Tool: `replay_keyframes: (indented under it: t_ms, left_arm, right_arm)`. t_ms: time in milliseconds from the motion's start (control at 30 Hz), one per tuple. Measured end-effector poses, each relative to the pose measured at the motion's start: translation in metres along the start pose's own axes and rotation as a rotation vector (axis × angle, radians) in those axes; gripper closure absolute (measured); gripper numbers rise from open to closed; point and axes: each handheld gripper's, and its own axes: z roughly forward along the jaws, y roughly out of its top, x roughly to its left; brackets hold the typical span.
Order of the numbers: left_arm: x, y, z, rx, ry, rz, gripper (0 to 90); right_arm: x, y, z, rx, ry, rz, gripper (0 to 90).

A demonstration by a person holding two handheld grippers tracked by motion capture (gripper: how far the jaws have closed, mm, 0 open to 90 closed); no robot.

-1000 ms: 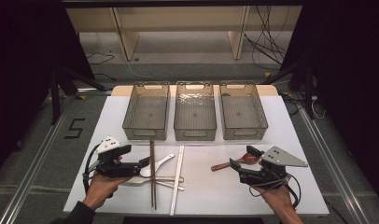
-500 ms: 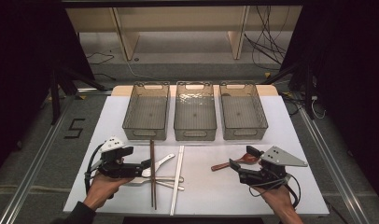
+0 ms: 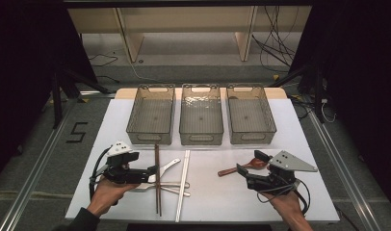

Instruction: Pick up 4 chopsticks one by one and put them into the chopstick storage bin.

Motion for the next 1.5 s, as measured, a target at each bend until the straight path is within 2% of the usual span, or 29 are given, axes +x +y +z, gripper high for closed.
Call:
replay_keyframes:
  t_ms: [167,367,433,533,600,667,767,800,867,900,967,1000,1167,1300,1400,1500]
  left_arm:
    - [-0.003,0.004,0.000,0.014,0.018,-0.011,9.7]
    - [-0.008,0.007,0.005,0.050,0.038,0.007,9.7]
    - [-0.009,0.008,0.008,0.089,0.057,0.027,10.1]
    - [-0.009,0.008,0.011,0.105,0.070,0.031,10.6]
    - [-0.008,0.009,0.015,0.144,0.071,0.029,11.8]
    - [-0.008,0.011,0.022,0.195,0.099,0.034,13.8]
    - [-0.009,0.010,0.026,0.221,0.116,0.036,15.5]
    - [-0.007,0.010,0.029,0.253,0.131,0.044,16.1]
    - [-0.006,0.010,0.030,0.268,0.135,0.029,17.2]
    - [-0.004,0.009,0.034,0.297,0.134,0.021,17.7]
    - [-0.004,0.008,0.035,0.305,0.140,0.023,20.1]
    - [-0.003,0.007,0.039,0.323,0.160,0.039,21.4]
    - [0.003,0.005,0.048,0.372,0.166,0.035,26.8]
    - [0.005,0.005,0.054,0.398,0.182,0.055,32.2]
    - [0.011,0.002,0.061,0.436,0.165,0.050,37.1]
    - [0.012,0.002,0.064,0.444,0.168,0.051,39.7]
  right_arm:
    - [0.000,0.000,0.000,0.001,0.003,0.001,23.0]
    - [-0.001,0.000,0.000,-0.002,0.005,0.006,23.0]
    - [-0.001,0.000,0.000,-0.002,0.006,0.006,23.0]
    - [-0.001,0.000,0.000,-0.004,0.006,0.006,23.0]
    - [-0.001,0.000,0.000,-0.003,0.007,0.006,23.0]
    - [-0.001,0.000,0.000,-0.001,0.007,0.005,23.0]
    - [-0.001,0.001,0.000,-0.001,0.005,0.004,23.0]
    - [-0.002,0.000,0.000,0.001,0.005,0.006,23.1]
    - [-0.002,0.000,0.000,0.008,0.004,0.009,23.1]
    - [-0.002,0.000,0.001,0.008,0.005,0.009,23.1]
    - [-0.001,0.000,0.001,0.010,0.006,0.007,23.1]
    - [-0.001,0.000,0.000,0.010,0.007,0.006,23.2]
    - [-0.001,0.000,0.001,0.012,0.010,0.008,23.3]
    - [-0.001,0.000,0.001,0.015,0.014,0.009,23.6]
    - [-0.001,0.000,0.001,0.015,0.013,0.007,23.7]
    - [-0.001,0.000,0.001,0.015,0.013,0.006,23.7]
